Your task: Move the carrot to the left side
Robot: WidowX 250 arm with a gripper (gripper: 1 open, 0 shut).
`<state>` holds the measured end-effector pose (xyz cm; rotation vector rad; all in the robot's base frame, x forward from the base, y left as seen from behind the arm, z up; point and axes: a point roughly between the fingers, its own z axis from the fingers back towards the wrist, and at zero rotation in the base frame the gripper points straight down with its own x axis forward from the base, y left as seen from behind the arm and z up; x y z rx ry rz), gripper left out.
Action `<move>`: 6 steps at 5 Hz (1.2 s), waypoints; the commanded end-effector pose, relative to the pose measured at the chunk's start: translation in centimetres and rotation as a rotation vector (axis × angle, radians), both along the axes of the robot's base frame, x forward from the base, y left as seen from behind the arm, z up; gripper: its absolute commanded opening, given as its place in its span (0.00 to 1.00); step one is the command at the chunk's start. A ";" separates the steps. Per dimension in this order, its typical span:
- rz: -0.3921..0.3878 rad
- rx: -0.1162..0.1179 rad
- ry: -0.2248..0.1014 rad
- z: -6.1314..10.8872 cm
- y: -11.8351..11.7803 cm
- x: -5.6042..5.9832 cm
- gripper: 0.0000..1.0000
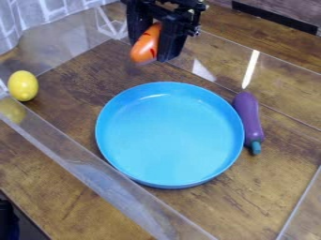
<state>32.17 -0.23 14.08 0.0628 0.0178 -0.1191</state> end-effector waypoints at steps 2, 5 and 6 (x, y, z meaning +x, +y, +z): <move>0.062 0.021 -0.053 1.7 2.3 -1.6 0.00; 0.104 0.057 -0.031 1.2 4.7 -3.4 0.00; 0.108 0.064 -0.027 1.1 4.8 -4.4 0.00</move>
